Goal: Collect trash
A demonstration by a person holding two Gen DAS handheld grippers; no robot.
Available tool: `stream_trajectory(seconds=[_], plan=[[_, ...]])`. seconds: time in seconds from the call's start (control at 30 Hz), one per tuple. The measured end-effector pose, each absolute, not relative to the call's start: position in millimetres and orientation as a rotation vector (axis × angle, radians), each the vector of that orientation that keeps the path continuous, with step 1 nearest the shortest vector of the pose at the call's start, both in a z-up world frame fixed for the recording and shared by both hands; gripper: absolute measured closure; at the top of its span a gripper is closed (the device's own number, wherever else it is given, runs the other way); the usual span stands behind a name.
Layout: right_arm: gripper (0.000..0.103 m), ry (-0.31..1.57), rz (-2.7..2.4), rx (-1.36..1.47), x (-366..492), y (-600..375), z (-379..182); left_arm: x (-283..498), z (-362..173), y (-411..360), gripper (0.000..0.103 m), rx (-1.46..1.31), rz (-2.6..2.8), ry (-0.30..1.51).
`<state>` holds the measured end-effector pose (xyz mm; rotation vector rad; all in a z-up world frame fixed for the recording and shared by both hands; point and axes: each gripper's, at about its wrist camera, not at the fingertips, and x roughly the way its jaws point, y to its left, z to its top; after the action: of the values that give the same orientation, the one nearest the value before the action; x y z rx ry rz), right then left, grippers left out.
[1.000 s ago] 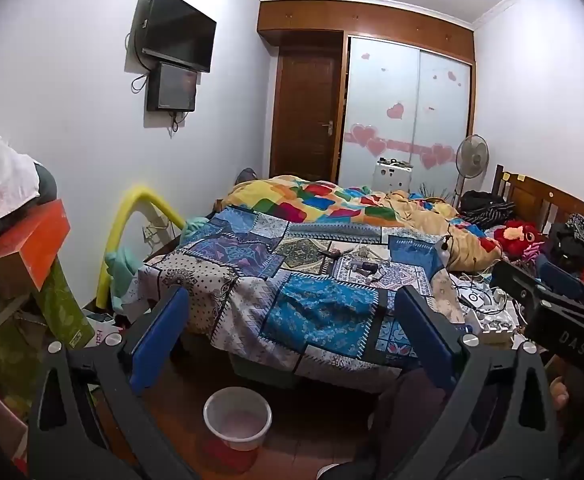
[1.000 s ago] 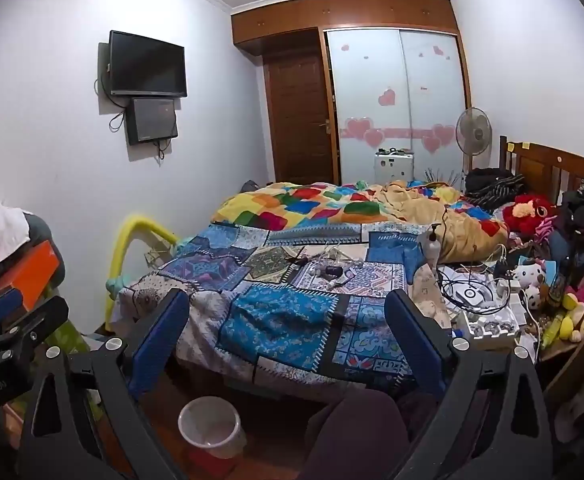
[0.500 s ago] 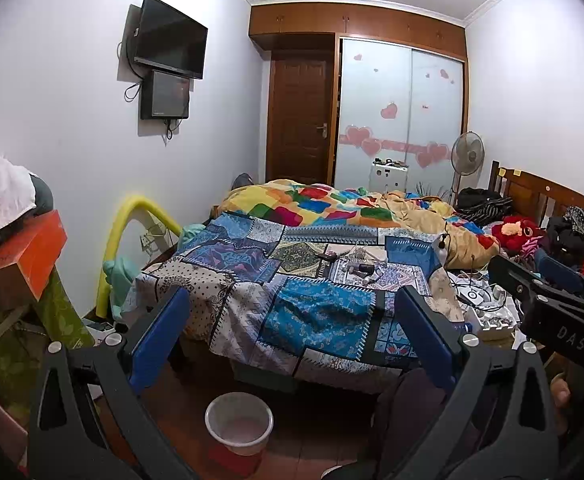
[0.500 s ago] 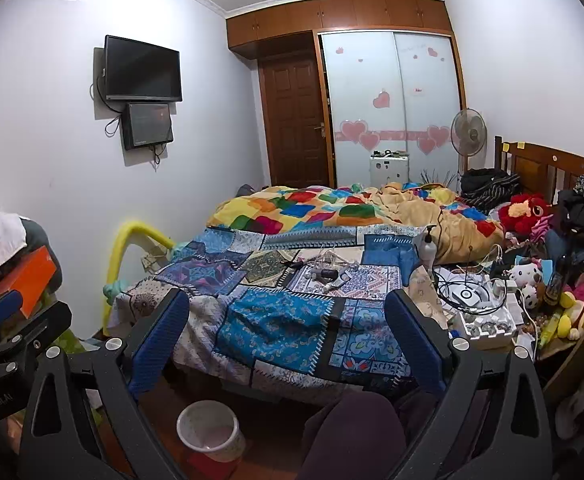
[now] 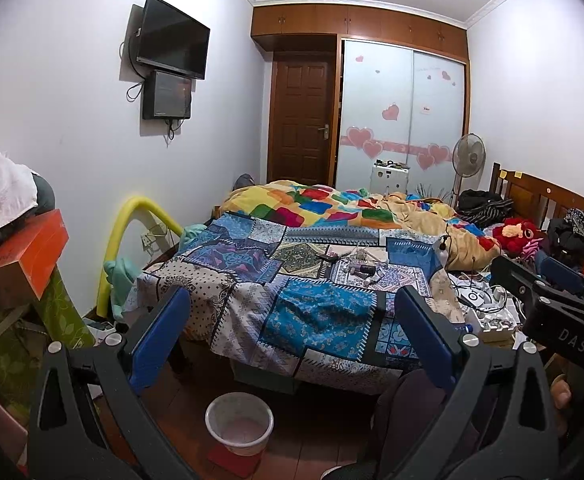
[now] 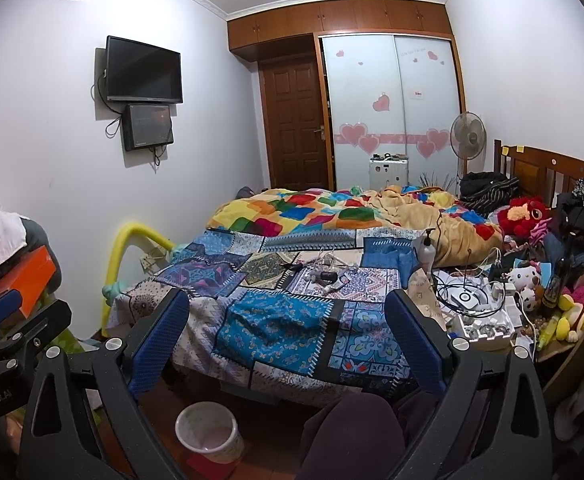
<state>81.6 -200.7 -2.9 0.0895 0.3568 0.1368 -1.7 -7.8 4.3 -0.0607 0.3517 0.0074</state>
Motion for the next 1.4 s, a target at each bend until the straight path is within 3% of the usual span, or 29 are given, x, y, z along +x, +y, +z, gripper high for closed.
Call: stream_trajectory(seconds=[1.4], plan=[[0.005, 0.365, 0.157, 0.071, 88.6, -199.4, 2.5, -2.9, 1.9, -7.3, 0.000, -0.066, 0.011, 0.354]])
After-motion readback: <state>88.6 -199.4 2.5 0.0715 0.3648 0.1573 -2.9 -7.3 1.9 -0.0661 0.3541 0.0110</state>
